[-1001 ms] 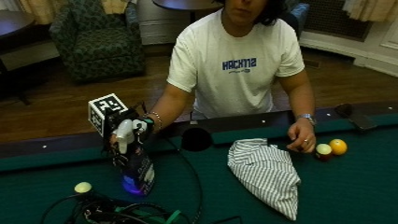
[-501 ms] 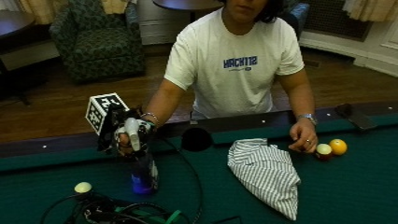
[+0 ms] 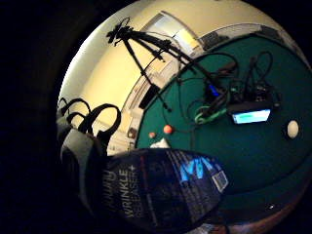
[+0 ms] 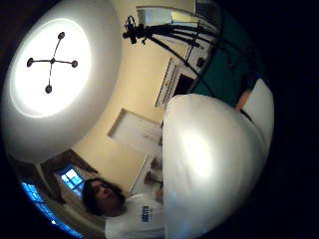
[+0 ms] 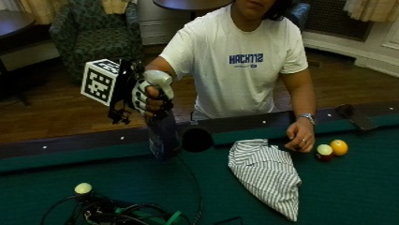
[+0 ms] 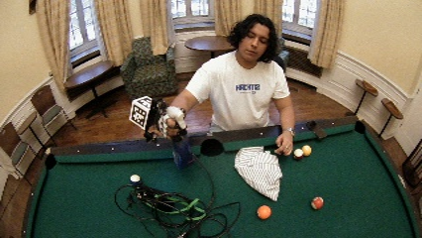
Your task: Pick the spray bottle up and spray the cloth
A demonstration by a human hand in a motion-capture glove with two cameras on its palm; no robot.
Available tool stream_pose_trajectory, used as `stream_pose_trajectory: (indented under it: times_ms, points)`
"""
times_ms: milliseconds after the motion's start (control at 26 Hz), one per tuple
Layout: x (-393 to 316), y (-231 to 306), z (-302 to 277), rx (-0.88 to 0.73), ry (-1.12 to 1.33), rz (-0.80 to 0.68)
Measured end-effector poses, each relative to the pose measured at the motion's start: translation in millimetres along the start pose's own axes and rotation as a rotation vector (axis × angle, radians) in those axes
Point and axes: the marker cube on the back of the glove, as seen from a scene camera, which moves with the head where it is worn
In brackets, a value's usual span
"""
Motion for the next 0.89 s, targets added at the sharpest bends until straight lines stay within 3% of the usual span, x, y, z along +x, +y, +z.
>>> stream_pose_trajectory:
  times_ms: [501, 886]
  points:
    - [-64, -30, 103, -0.475, -0.005, -0.018]
    - [-49, -43, 177, -0.757, 0.309, -0.035]
